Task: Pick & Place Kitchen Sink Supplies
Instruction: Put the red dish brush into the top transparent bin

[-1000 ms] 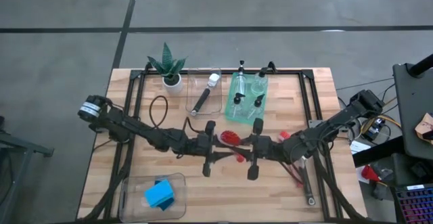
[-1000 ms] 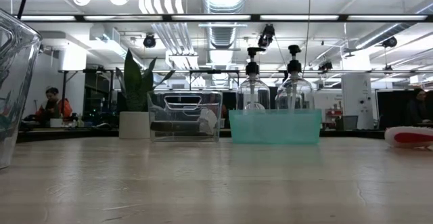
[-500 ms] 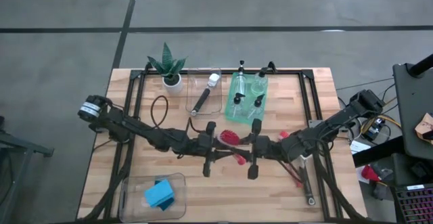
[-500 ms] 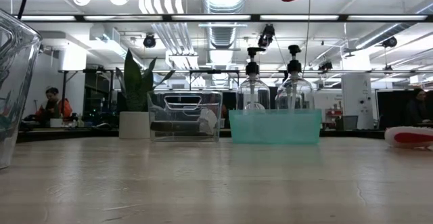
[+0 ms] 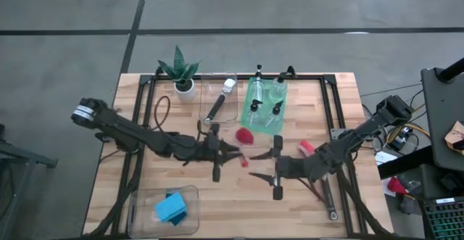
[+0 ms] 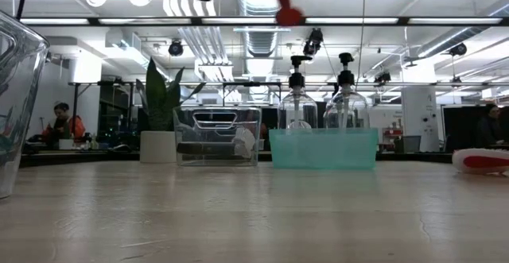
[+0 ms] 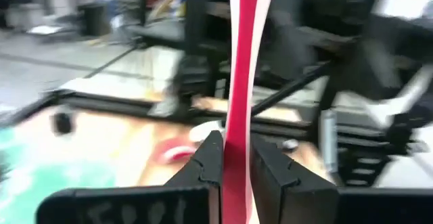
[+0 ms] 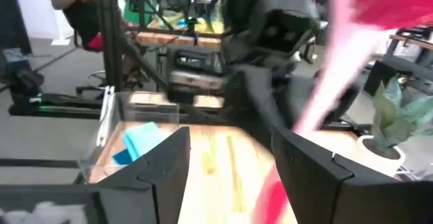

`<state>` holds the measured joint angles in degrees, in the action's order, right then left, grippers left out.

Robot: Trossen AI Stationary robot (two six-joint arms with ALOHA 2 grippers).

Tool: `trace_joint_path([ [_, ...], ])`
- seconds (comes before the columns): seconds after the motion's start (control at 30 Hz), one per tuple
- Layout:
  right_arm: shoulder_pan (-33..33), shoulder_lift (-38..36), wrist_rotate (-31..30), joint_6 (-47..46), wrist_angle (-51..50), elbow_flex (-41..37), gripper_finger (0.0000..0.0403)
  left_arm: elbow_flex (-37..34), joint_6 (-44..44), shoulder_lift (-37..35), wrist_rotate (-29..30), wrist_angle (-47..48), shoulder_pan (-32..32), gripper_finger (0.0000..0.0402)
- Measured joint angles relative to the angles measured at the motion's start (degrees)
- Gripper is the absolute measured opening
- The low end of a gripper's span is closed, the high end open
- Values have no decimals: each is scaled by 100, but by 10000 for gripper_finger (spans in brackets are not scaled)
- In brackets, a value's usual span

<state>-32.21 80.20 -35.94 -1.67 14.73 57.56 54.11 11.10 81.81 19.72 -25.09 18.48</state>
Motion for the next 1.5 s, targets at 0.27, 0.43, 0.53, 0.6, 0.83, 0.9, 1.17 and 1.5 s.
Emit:
trace_joint_path([
  [0.27,-8,55,2,-602,-681,-12,210,61,774,-1045,1166,2548,-446,39],
  [0.43,-46,140,14,-833,-779,-72,212,244,875,-1471,868,3421,-1342,42],
  [0.53,-57,138,11,-890,-766,-99,211,445,1029,-1547,111,3878,-2091,39],
  [0.6,-66,138,9,-956,-769,-143,211,568,1165,-1508,-417,4189,-2601,40],
  [0.83,-68,136,11,-1144,-772,-316,210,1150,1281,-1062,-1695,5262,-3866,41],
  [0.9,-68,136,9,-1178,-768,-367,210,1337,1161,-872,-1763,5361,-4051,40],
  [1.17,-94,136,3,-1428,-855,-455,210,2348,659,184,-2030,6262,-4340,40],
  [1.5,-142,136,4,-1595,-968,-474,210,3067,688,1306,-1866,7100,-4387,46],
])
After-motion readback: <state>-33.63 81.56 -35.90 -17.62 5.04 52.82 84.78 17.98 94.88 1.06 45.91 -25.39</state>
